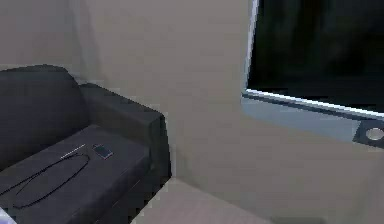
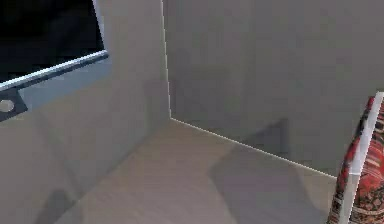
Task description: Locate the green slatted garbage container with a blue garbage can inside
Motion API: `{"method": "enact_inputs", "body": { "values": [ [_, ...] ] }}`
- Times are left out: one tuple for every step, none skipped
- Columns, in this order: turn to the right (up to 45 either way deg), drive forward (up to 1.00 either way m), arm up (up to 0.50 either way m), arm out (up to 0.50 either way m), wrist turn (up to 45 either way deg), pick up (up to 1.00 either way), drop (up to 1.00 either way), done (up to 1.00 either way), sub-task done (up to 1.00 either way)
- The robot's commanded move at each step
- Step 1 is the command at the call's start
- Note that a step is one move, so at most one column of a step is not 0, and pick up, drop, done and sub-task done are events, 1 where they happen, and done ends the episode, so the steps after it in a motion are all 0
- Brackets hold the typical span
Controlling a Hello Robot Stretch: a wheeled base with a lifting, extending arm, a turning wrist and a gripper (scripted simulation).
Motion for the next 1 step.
{"method": "enact_inputs", "body": {
  "values": [
    [-45.0,0.0,0.0,0.0,0.0,0.0,0.0,0.0,0.0]
  ]
}}
